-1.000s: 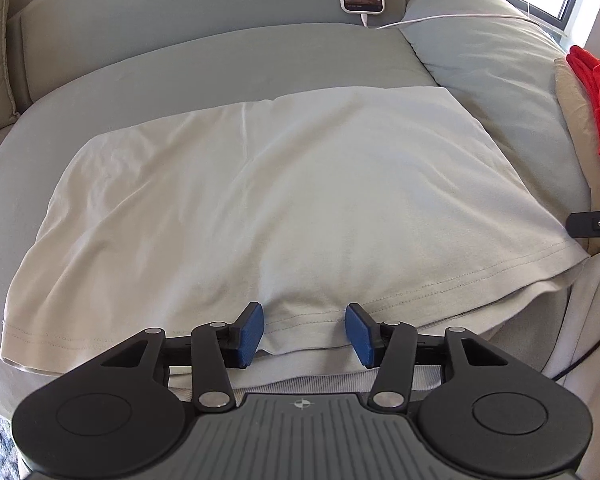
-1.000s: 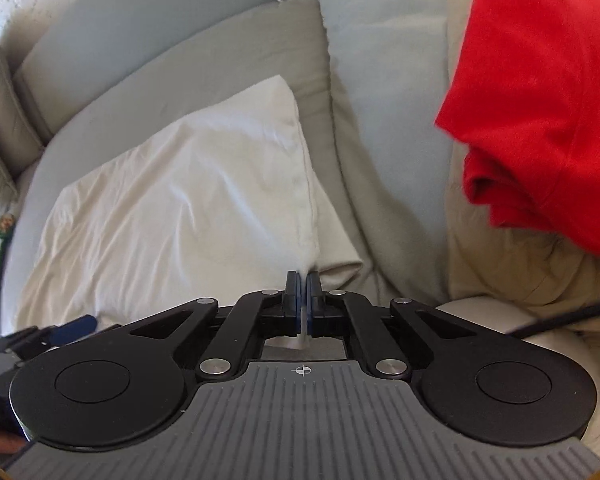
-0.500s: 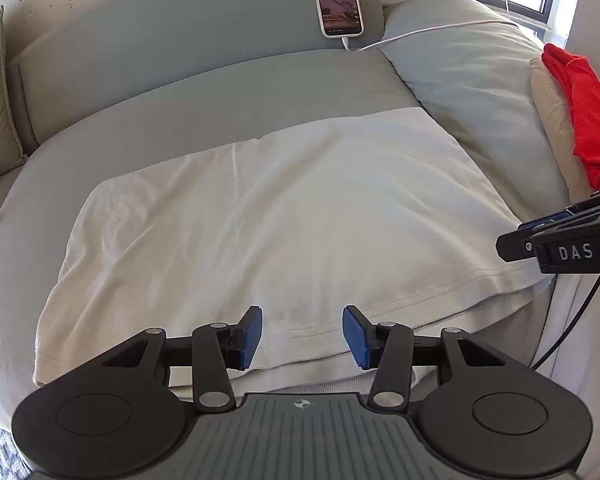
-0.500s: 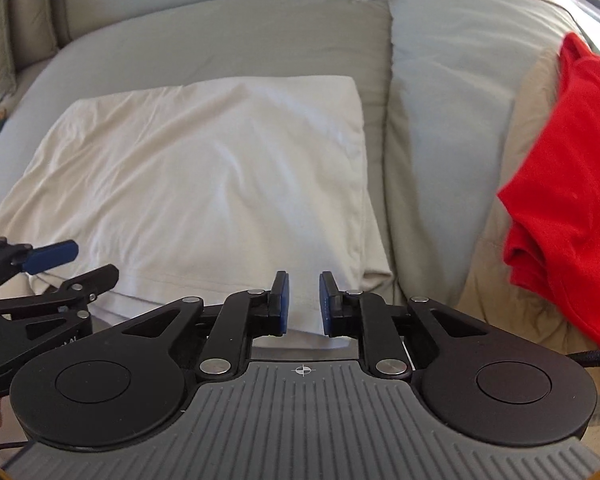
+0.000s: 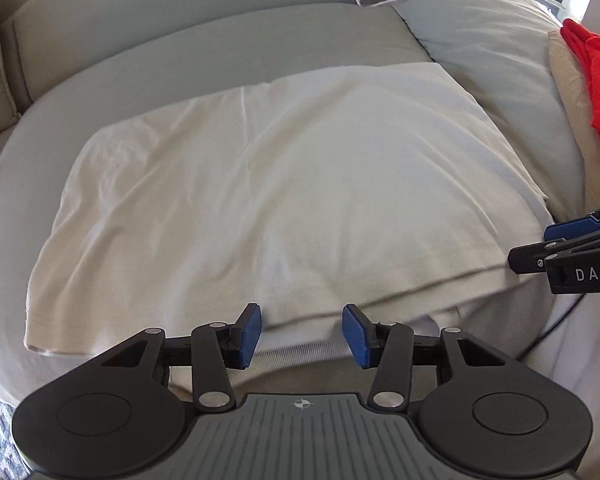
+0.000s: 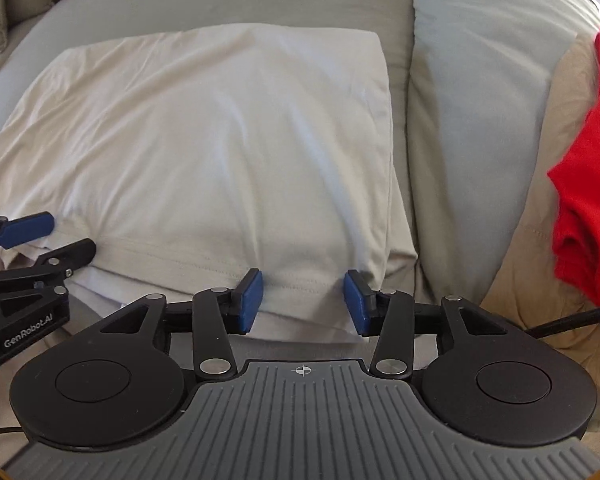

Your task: Fold clothes

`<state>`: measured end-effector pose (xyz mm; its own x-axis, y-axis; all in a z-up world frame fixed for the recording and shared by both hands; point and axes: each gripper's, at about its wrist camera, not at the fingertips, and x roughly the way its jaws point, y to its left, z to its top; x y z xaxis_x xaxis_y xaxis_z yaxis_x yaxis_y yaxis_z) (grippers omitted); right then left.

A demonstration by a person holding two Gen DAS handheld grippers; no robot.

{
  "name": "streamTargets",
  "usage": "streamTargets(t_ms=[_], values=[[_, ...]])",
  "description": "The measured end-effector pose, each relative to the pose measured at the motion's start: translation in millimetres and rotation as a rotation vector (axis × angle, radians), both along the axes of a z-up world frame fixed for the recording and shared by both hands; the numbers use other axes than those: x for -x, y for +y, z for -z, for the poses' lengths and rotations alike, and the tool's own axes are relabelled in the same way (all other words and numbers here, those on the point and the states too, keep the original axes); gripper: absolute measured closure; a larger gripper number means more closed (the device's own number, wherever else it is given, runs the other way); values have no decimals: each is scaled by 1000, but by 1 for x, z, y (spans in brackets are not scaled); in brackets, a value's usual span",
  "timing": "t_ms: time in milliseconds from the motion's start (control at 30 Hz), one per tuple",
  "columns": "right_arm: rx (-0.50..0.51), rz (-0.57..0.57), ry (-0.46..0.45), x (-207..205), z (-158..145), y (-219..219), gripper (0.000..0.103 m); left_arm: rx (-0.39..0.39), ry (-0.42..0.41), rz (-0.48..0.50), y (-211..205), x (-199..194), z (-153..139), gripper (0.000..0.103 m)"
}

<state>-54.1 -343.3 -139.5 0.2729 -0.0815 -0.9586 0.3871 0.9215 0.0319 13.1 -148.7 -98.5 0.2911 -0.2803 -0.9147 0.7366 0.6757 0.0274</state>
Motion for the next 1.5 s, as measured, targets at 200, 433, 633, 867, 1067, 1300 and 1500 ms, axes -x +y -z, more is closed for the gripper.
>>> streamTargets(t_ms=[200,433,633,867,1067,1300,1500], values=[[-98,-19,-79,21,-32,3,55,205,-64,-163,82,-21,-43,44],[-184,-44,-200,-8,-40,30,53,425,2,-720,205,-98,-33,58],[-209,-15,-141,-29,-11,43,53,472,158,-671,204,-126,2,64],[-217,10,-116,-27,-3,37,53,507,194,-639,201,-123,9,99],[-207,5,-111,-27,0,35,53,377,68,-606,194,-113,4,99],[-190,-19,-103,-25,-4,35,47,331,7,-634,195,-113,-15,69],[-268,134,-257,0,-41,-11,44,366,-54,-458,159,-116,-68,62]])
